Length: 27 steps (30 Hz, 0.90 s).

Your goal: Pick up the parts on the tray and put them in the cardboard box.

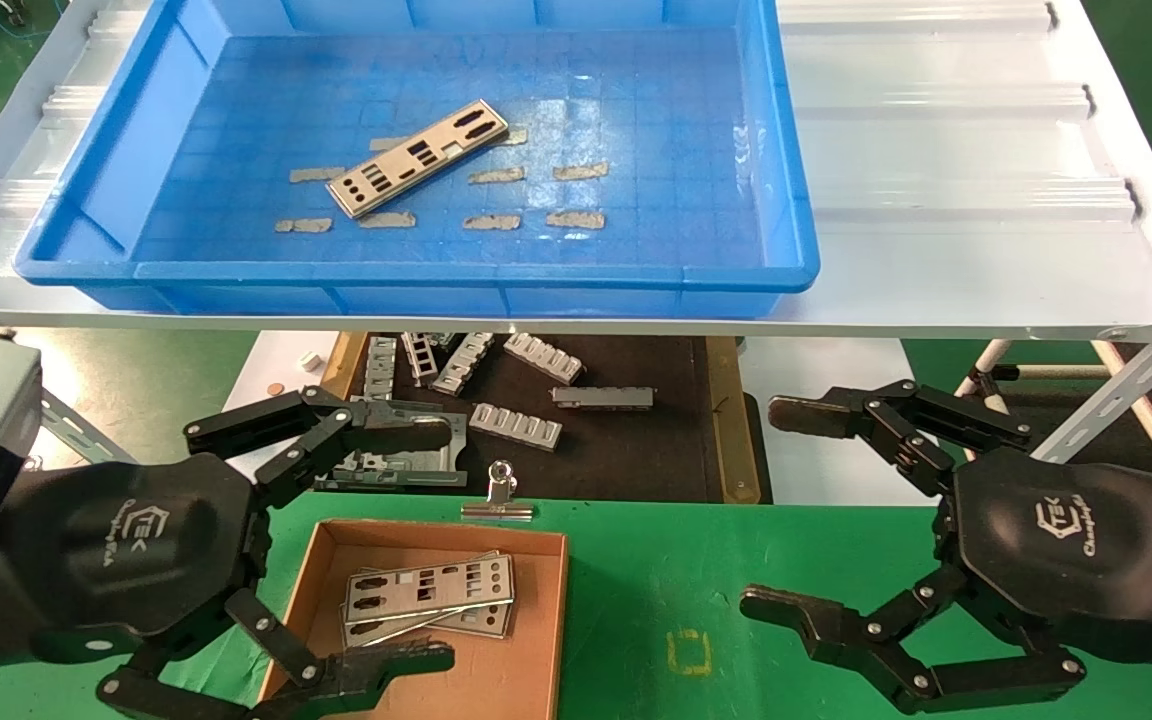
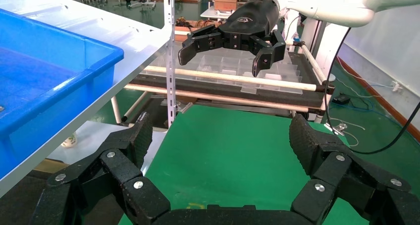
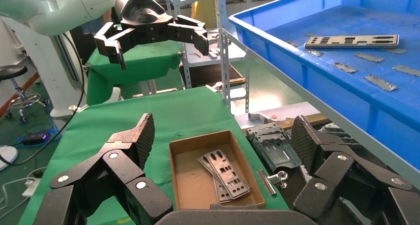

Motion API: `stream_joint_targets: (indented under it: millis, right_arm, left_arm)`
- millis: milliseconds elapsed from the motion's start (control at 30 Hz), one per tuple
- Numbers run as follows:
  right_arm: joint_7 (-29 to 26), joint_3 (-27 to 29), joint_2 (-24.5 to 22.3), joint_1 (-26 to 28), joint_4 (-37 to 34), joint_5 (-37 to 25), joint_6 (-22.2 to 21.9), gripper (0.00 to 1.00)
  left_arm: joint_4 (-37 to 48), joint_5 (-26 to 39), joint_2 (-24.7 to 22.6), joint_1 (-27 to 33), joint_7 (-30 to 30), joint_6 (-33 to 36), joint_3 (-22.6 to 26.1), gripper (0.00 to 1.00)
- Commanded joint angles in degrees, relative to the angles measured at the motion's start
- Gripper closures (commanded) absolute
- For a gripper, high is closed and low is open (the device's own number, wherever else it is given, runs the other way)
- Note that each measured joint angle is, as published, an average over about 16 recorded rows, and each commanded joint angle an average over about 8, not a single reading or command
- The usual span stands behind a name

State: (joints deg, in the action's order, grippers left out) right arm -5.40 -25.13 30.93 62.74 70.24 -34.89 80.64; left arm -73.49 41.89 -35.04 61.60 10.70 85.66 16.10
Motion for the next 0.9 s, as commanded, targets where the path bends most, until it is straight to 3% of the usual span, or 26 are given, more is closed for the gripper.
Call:
stream_joint_targets:
  millis: [33, 900]
  right_arm:
    - [0.0, 0.0, 0.0, 0.0, 0.0, 0.0, 0.0, 0.0]
    - [0.0, 0.0, 0.0, 0.0, 0.0, 0.0, 0.0, 0.0]
  left_arm:
    - [0.0, 0.0, 0.0, 0.0, 0.0, 0.0, 0.0, 0.0]
    - [0.0, 0.0, 0.0, 0.0, 0.0, 0.0, 0.0, 0.0]
